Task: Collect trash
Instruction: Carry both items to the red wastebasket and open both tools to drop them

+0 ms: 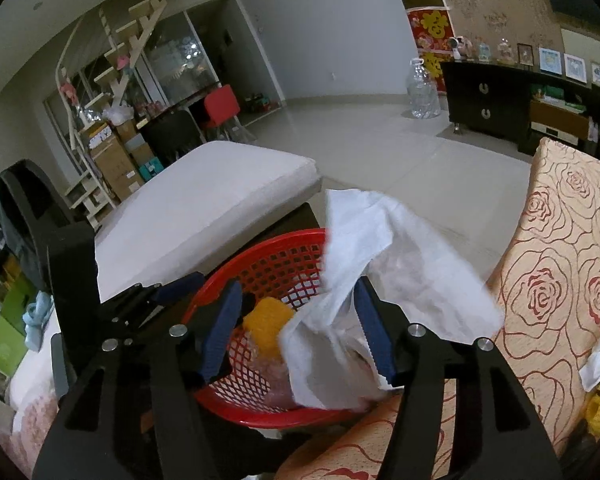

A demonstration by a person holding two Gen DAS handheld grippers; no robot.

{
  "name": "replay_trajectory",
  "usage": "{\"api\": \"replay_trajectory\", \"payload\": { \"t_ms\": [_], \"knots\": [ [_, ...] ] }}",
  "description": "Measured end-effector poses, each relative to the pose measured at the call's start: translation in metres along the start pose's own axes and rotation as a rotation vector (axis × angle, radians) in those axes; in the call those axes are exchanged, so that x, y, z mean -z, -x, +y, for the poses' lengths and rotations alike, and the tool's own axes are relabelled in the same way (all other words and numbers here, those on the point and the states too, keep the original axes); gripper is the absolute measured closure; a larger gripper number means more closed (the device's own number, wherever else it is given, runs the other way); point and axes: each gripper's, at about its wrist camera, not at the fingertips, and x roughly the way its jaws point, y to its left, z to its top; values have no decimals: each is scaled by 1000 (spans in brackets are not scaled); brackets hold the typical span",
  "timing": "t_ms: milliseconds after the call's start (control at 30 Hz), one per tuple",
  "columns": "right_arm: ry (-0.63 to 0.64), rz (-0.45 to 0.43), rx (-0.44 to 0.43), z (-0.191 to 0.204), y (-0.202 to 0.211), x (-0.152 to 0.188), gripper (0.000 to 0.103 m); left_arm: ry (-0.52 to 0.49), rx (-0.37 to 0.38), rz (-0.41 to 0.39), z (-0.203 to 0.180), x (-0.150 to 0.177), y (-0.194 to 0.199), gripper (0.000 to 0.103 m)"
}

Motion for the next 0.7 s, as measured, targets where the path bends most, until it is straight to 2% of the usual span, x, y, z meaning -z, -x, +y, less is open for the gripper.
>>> {"api": "replay_trajectory", "payload": {
  "t_ms": [267, 700],
  "knots": [
    [-9, 2, -22, -1, 1, -1, 46, 49, -10, -37, 13, -2, 10, 30],
    [48, -46, 125, -6, 15, 7, 46, 70, 8, -96, 19, -3, 22, 30]
  ]
}}
